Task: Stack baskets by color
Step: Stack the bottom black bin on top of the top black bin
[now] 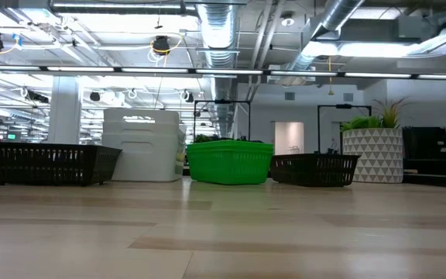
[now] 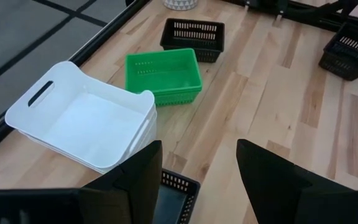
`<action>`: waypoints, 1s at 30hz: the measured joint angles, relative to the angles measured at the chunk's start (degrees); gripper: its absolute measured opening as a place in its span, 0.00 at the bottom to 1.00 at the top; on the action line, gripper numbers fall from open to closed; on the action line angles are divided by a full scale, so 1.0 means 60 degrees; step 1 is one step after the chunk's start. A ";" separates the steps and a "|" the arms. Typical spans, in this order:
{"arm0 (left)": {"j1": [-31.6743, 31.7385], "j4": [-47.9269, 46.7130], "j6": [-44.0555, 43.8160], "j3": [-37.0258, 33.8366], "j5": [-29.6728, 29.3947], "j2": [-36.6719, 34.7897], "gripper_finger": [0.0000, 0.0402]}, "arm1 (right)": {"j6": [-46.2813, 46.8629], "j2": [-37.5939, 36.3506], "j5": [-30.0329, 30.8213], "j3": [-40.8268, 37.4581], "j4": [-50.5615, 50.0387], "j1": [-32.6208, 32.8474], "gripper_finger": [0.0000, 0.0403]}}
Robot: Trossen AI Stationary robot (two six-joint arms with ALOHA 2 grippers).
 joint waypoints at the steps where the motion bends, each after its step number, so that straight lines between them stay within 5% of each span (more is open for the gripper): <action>1: 0.0000 -0.0002 -0.0020 0.0000 0.0000 0.0000 0.49 | -0.0130 0.0074 0.0004 0.0000 0.0002 -0.0002 0.62; 15: 0.0000 -0.0005 -0.0023 0.0000 -0.0004 0.0000 0.49 | -0.0857 0.0623 -0.0079 -0.0493 -0.0056 -0.0154 0.62; 25: 0.0000 -0.0005 -0.0140 0.0000 0.0025 0.0000 0.49 | -0.0846 0.0231 -0.0944 -0.2103 0.2122 -0.0328 0.61; 30: 0.0000 -0.0009 -0.0136 0.0000 0.0025 0.0000 0.49 | -0.0468 0.0228 -0.0955 -0.2146 0.2220 -0.0328 0.47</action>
